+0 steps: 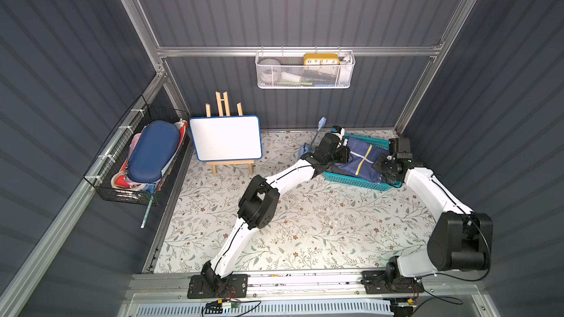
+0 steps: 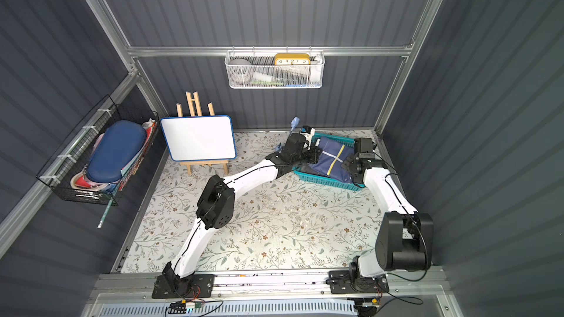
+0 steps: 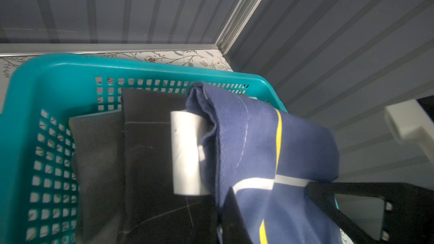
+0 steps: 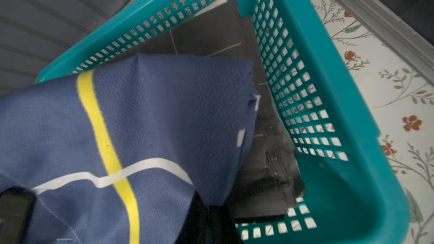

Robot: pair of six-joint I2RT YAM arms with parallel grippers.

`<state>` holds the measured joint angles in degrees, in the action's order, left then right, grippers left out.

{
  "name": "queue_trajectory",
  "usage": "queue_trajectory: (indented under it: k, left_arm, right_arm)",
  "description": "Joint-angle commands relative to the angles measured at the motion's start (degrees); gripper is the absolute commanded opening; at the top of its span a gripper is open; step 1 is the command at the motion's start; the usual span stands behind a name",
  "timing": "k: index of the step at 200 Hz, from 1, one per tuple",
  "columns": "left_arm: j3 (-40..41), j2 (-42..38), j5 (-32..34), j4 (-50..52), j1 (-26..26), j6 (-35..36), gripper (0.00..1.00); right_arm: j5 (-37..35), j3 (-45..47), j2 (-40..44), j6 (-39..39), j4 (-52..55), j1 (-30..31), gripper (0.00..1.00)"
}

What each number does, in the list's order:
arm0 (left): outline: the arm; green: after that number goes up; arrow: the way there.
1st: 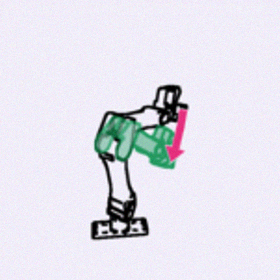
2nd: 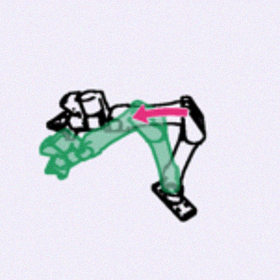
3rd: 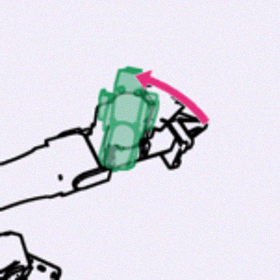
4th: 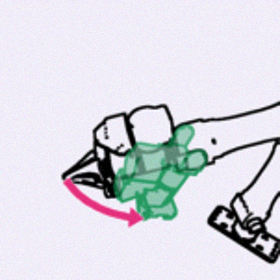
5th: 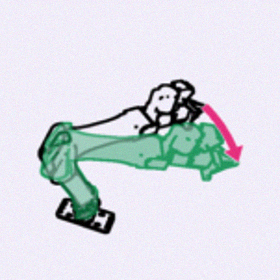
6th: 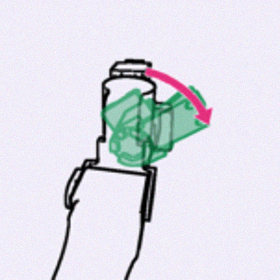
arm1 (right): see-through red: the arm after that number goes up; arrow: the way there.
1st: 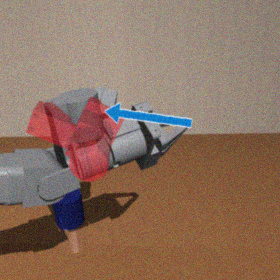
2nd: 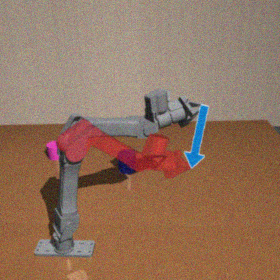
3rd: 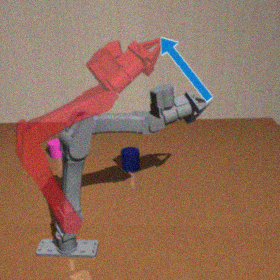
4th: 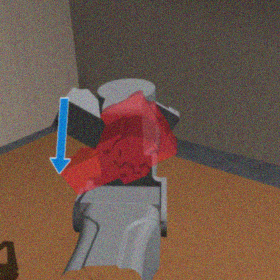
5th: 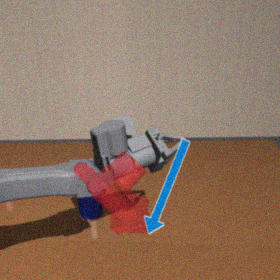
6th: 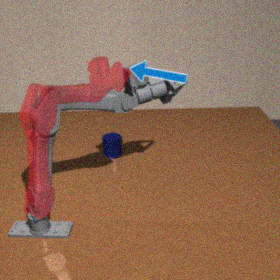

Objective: Put the folded pillowcase in the basket
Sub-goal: Place the pillowcase in the basket.

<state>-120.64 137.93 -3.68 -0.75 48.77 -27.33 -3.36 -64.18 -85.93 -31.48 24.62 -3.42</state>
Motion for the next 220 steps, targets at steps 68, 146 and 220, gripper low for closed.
queue_trajectory:
  k: [68, 146, 220]
  left_arm:
    - [-2.9, 3.92, -0.28, 1.43, 0.18, -0.51, 0.0]
    - [-7.71, 8.71, -3.39, 5.25, -1.75, -1.2, 0.0]
    - [-3.45, 6.17, -1.51, 5.14, -1.75, -3.0, 0.18]
  right_arm:
    - [0.45, -7.24, -8.44, -0.49, -0.96, -1.71, 0.05]
    - [-1.47, -7.11, -11.91, -1.25, 1.08, -3.45, 0.06]
    - [2.72, -10.42, -14.45, -0.04, 2.65, -4.05, 0.22]
